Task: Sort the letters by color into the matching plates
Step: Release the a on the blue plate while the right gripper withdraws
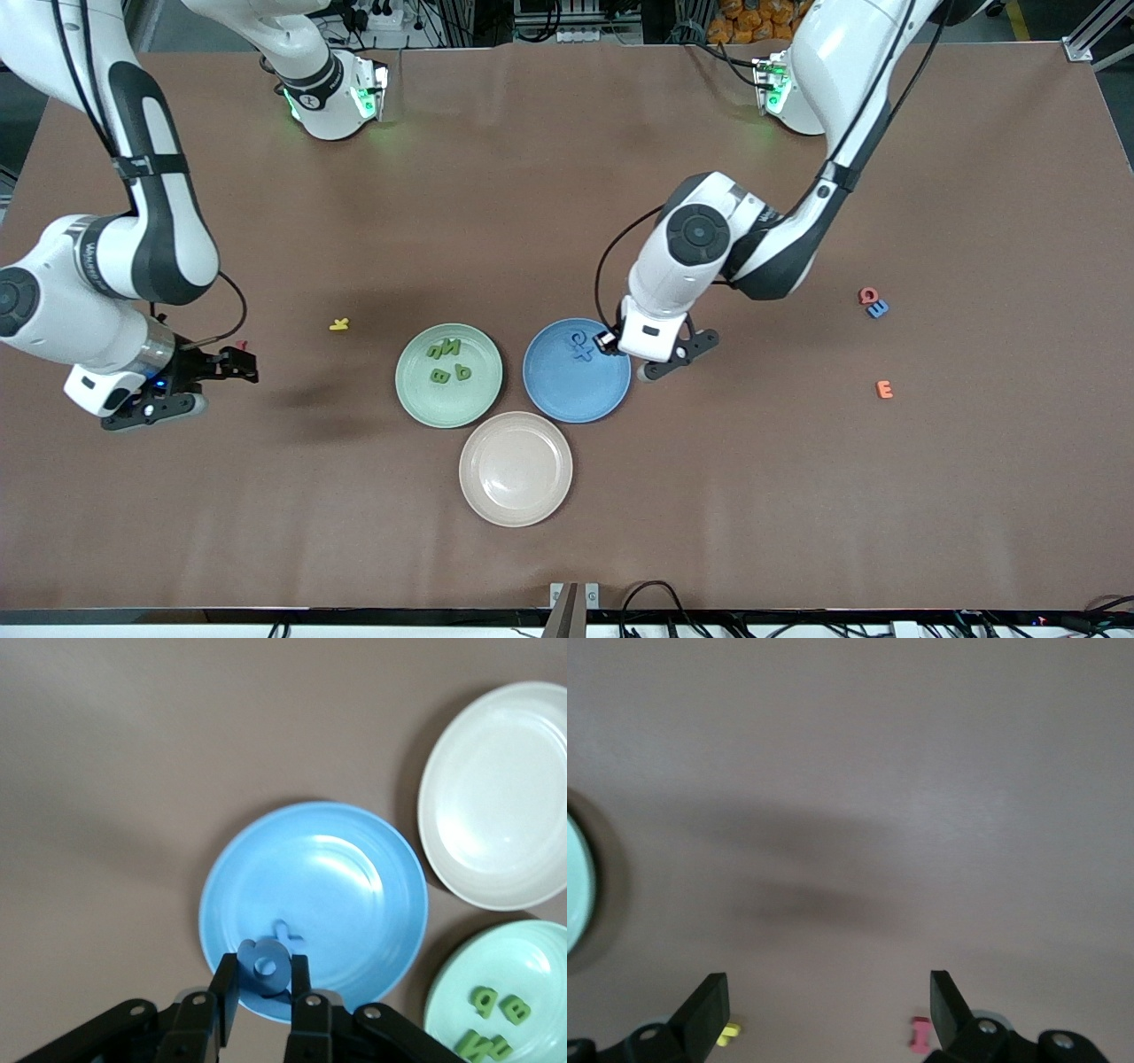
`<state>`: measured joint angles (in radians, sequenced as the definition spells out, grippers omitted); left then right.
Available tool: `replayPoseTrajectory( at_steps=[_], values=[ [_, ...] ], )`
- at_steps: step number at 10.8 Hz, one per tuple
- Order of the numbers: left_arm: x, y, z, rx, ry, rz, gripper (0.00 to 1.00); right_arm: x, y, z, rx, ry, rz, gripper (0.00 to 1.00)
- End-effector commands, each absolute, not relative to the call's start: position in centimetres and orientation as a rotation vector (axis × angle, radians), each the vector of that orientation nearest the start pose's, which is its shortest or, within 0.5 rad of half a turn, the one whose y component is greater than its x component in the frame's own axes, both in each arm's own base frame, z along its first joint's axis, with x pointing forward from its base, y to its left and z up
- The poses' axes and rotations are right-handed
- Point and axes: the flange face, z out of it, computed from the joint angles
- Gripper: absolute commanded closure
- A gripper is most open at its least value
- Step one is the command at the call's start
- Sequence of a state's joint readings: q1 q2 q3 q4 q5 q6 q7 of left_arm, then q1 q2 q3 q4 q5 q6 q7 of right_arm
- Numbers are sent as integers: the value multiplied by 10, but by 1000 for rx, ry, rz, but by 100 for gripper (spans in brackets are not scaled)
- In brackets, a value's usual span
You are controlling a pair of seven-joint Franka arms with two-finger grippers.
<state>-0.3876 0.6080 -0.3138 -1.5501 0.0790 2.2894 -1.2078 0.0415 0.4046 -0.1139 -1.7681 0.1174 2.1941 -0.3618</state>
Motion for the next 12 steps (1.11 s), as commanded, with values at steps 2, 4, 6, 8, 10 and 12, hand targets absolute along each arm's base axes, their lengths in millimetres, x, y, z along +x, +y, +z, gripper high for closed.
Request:
replayPoseTrajectory(
  at_steps=[2,4,6,8,10,12],
  values=[
    [568,-454,317,-3241,-857,-96,0,654,-82,348,-3070,-457,-71,0],
    [572,-448,319,-3233,-839,-132,0,651,-91,347,-3067,-458,-56,0],
    [582,-428,317,-3207,-814,-159,0,648,-102,346,-3073,-436,-44,0],
    [600,-386,320,-3156,-701,-105,0,648,-105,346,-3076,-427,-46,0],
    [617,-331,325,-3110,-567,-10,0,648,-107,346,-3078,-407,-49,0],
    [622,-291,337,-3100,-532,6,0,648,-109,346,-3080,-399,-51,0]
  ],
)
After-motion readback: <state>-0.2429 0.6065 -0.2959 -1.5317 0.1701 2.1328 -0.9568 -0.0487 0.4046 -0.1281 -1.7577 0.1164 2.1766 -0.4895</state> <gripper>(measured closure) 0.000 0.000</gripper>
